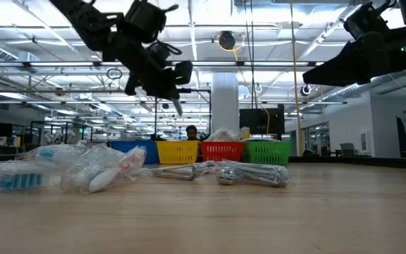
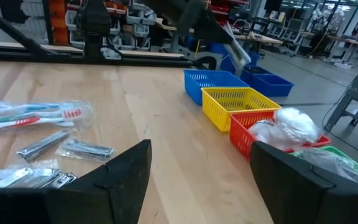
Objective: Pick & Place Travel size toiletries
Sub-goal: Put the nail cutter into the yellow bin
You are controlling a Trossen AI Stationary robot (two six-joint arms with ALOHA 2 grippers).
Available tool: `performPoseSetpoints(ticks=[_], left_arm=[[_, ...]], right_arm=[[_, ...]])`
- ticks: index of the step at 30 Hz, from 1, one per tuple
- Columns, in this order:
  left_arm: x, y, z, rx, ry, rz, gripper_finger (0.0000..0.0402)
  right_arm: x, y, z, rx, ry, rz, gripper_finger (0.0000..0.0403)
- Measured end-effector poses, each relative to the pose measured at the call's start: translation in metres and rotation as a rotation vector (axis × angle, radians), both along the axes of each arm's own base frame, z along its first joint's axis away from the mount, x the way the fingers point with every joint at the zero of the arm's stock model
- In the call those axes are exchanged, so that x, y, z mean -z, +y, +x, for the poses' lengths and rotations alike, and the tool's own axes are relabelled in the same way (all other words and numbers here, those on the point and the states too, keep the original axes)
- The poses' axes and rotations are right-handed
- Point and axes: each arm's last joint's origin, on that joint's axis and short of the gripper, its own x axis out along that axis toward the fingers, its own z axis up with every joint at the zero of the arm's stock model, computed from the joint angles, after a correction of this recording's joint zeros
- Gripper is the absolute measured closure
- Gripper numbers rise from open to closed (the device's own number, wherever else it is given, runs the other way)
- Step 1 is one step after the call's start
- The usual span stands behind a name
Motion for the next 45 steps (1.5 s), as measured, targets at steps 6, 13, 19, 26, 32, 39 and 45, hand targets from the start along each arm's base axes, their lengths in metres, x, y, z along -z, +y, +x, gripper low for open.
performPoseSetpoints(ticks=[6,13,19,26,32,39,45], left_arm=[[0.016,0.027,-0.002,-0.017,-0.039,-0.088,0.0364],[0.039,0.038,0.001,-0.028,-0.036,-0.160,0.0364],[0.053,0.039,0.005,-0.048,-0.046,-0.196,0.0360],[0.056,0.040,0.005,-0.048,-0.045,-0.204,0.0321],[0.056,0.039,0.006,-0.053,-0.059,-0.211,0.0316],[0.055,0.039,0.006,-0.043,-0.044,-0.198,0.0315],[0.054,0.042,0.007,0.027,-0.059,-0.215,0.0314]], right_arm=[[-0.001,0.000,0.000,0.000,0.000,-0.012,0.0145],[-0.001,0.000,0.000,0.001,0.000,-0.011,0.0145],[-0.001,0.000,0.000,0.001,0.000,-0.012,0.0145],[-0.001,0.000,0.000,0.001,0.001,-0.012,0.0145],[-0.001,0.000,0.000,0.001,0.001,-0.012,0.0145],[-0.001,0.000,0.000,0.001,0.000,-0.011,0.0145],[-0.001,0.000,0.000,0.001,0.001,-0.011,0.0145]])
